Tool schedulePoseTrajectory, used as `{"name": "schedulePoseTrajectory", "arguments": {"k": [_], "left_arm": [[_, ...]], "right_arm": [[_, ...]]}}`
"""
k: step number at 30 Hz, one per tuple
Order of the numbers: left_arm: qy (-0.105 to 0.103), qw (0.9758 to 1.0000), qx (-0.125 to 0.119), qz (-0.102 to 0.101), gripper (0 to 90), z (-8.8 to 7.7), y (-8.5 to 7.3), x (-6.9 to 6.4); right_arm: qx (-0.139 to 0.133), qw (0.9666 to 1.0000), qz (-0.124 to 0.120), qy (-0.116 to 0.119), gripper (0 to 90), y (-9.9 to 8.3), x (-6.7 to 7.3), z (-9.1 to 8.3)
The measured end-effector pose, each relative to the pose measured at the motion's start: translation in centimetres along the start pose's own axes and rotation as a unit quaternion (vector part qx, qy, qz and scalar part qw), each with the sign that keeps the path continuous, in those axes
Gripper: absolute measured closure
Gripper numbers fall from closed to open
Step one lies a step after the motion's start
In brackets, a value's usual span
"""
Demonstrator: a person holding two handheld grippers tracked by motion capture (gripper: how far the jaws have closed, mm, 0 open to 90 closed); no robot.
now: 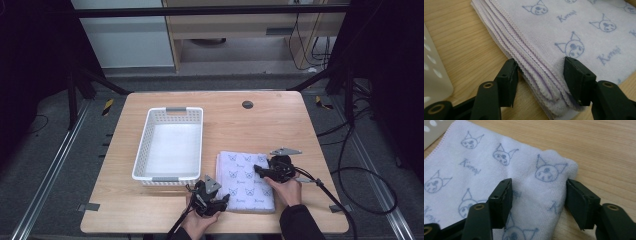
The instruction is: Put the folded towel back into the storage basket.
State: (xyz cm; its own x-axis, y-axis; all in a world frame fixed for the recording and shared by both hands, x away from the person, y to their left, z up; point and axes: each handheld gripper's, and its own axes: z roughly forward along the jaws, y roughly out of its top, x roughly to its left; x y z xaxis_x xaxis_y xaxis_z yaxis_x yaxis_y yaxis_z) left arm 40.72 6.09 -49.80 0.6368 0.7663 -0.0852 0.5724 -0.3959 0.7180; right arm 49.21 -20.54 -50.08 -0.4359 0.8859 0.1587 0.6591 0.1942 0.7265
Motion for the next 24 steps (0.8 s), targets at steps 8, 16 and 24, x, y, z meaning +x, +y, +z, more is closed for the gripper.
{"name": "schedulePoseTrajectory", "arguments": {"k": [8,16,24], "left_arm": [[-0.021,0.9997,0.005,-0.006,54.0,0.0,0.2,0.2],[-0.05,0.9986,0.008,-0.014,67.5,0.0,0.3,0.5],[-0.053,0.9984,-0.006,-0.016,74.6,-0.5,0.2,0.7]], "right_arm": [[0.005,0.9996,0.017,0.023,55.2,0.0,-0.1,0.0],[-0.007,0.9994,0.017,0.031,68.8,0.1,0.0,-0.3],[-0.024,0.9988,0.011,0.042,71.5,0.4,0.1,-1.1]]}}
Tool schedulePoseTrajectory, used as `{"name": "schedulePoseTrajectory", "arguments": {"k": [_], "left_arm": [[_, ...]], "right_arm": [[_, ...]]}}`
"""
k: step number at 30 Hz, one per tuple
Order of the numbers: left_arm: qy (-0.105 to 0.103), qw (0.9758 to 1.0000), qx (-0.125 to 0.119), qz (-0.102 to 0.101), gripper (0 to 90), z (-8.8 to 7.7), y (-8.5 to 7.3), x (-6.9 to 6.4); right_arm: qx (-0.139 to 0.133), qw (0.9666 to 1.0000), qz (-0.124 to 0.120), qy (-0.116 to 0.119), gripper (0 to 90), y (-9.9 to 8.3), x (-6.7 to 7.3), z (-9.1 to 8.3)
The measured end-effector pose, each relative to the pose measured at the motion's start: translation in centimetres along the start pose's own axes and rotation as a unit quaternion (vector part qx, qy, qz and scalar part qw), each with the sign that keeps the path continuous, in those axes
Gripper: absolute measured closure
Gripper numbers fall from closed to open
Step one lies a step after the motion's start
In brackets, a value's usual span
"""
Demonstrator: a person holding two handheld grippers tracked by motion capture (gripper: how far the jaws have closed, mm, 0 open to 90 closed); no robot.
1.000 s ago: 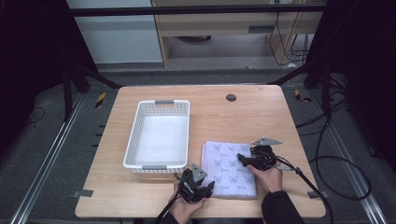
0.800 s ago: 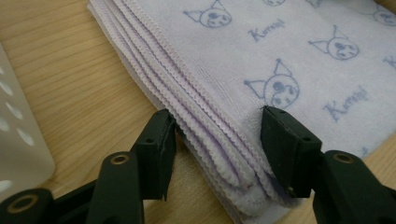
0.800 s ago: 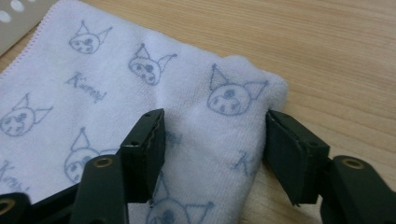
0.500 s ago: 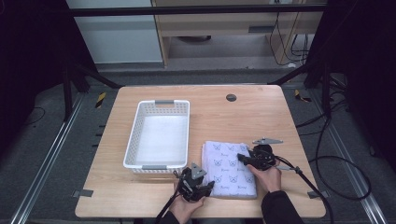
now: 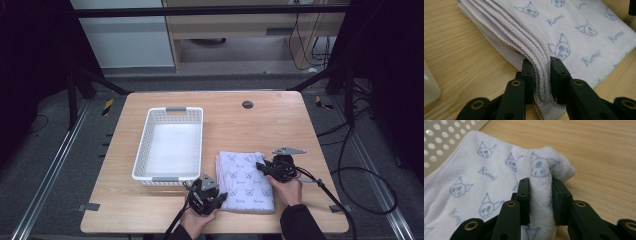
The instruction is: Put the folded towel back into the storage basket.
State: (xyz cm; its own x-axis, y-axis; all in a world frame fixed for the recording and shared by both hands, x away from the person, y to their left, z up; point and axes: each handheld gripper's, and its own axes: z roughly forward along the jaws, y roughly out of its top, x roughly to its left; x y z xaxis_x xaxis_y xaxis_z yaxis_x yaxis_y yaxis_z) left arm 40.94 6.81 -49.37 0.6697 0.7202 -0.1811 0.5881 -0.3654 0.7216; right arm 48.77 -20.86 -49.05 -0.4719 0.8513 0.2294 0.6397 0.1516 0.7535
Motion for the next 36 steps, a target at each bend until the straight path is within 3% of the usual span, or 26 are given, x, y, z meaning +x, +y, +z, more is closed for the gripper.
{"name": "schedulePoseTrajectory", "arguments": {"k": [13,26,32,36], "left_arm": [[0.002,0.9993,-0.017,0.033,75.6,-2.3,1.0,-0.7],[0.003,0.9979,-0.039,0.052,75.6,-4.4,2.2,-1.3],[0.004,0.9973,-0.046,0.057,75.7,-4.9,2.4,-1.5],[0.003,0.9968,-0.054,0.06,75.8,-5.5,2.8,-1.5]], "right_arm": [[-0.031,0.9986,-0.042,-0.003,71.5,1.4,1.8,-2.2],[-0.069,0.9969,-0.036,0.007,71.4,2.1,2.2,-4.6],[-0.079,0.9953,-0.057,-0.001,71.6,2.6,2.9,-5.0],[-0.085,0.9949,-0.054,0.001,71.6,2.8,2.9,-5.2]]}}
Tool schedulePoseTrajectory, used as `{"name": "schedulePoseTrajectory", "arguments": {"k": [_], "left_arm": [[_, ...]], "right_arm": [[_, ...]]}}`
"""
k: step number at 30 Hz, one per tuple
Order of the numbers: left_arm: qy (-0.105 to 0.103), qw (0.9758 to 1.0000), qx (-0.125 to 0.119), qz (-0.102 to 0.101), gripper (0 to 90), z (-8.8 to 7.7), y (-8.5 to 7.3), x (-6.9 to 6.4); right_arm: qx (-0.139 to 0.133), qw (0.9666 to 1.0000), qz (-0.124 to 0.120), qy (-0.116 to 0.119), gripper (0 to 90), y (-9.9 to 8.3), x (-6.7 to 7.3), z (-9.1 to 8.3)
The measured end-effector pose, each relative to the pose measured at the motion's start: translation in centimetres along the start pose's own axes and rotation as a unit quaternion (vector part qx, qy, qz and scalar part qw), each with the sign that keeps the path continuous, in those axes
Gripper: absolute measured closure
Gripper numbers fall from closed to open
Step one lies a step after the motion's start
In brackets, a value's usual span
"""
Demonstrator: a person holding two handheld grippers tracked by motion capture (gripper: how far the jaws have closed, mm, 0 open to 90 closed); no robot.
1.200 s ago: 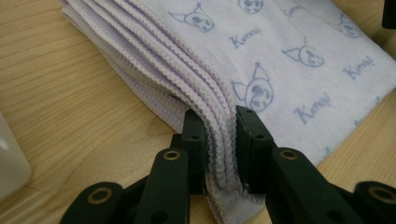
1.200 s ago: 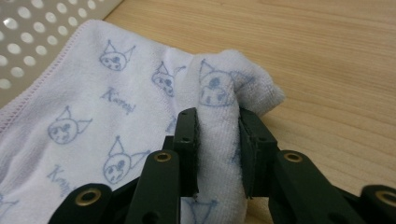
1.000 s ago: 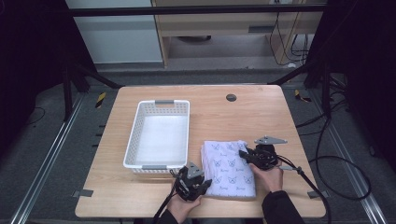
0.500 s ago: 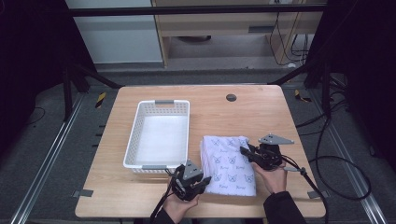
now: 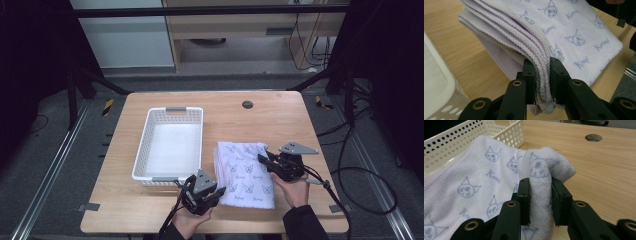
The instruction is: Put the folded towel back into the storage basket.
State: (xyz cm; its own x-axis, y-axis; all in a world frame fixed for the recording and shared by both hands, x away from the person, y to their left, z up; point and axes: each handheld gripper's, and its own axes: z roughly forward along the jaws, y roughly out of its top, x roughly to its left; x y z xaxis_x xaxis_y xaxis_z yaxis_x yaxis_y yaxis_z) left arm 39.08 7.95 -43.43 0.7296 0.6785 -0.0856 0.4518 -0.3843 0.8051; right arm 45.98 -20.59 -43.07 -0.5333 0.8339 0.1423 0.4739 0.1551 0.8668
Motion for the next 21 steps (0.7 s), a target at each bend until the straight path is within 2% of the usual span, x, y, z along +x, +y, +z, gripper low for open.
{"name": "schedulePoseTrajectory", "arguments": {"k": [4,10,17,21], "left_arm": [[0.003,1.0,-0.007,0.005,75.8,-0.4,0.3,-0.1],[0.008,0.9998,-0.015,0.007,75.9,-1.1,0.8,0.0],[0.009,0.9996,-0.024,0.009,75.9,-1.7,1.2,0.1],[0.013,0.9994,-0.028,0.012,76.0,-2.0,1.4,0.1]], "right_arm": [[-0.006,1.0,0.003,0.002,71.6,0.2,0.0,-0.2],[-0.019,0.9998,-0.01,-0.002,71.7,1.0,0.5,-0.3],[-0.032,0.9995,0.003,0.004,71.8,1.4,0.5,-0.6],[-0.036,0.9993,-0.008,0.001,71.9,1.8,0.8,-0.8]]}}
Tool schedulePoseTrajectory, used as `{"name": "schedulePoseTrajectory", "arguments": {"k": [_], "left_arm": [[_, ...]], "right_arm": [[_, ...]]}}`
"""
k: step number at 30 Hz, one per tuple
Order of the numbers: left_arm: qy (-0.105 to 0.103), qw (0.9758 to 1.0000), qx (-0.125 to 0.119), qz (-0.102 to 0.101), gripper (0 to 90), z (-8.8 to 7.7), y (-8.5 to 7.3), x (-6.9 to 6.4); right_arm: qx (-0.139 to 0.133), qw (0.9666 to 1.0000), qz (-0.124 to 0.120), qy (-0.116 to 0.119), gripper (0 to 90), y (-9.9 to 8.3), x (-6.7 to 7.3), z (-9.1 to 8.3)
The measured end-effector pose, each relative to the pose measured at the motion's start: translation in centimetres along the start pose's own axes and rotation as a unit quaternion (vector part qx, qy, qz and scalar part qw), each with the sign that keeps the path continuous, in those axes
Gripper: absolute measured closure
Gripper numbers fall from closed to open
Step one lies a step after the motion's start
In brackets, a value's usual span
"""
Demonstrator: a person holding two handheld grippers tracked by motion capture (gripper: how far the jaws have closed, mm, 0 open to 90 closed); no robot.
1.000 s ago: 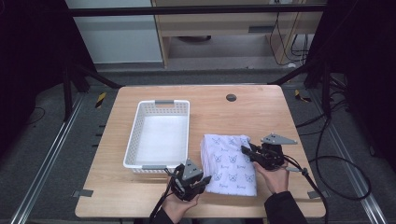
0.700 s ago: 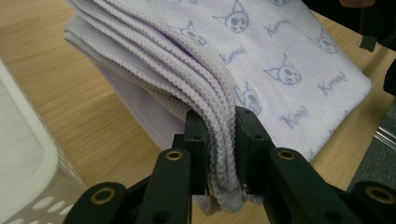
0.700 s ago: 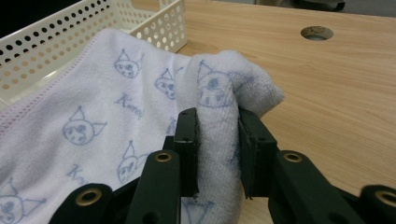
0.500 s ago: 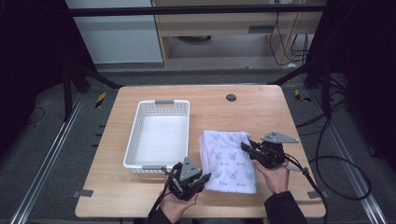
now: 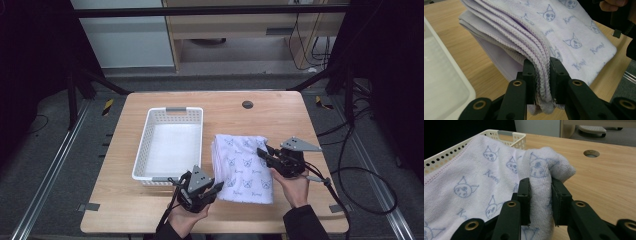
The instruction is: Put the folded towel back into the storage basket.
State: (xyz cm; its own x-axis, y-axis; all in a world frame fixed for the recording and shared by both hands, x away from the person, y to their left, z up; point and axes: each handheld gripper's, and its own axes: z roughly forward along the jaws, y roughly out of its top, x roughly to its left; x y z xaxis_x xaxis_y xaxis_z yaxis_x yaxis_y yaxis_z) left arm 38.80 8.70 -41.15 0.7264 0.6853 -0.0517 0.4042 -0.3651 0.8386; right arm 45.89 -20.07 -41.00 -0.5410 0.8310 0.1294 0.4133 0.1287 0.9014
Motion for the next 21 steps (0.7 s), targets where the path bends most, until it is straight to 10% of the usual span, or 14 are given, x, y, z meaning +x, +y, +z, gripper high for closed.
{"name": "schedulePoseTrajectory", "arguments": {"k": [21], "left_arm": [[0.012,0.9996,-0.026,0.009,76.2,-1.8,2.5,1.0]], "right_arm": [[-0.031,0.9994,-0.012,-0.006,72.1,2.7,0.9,-0.3]]}}
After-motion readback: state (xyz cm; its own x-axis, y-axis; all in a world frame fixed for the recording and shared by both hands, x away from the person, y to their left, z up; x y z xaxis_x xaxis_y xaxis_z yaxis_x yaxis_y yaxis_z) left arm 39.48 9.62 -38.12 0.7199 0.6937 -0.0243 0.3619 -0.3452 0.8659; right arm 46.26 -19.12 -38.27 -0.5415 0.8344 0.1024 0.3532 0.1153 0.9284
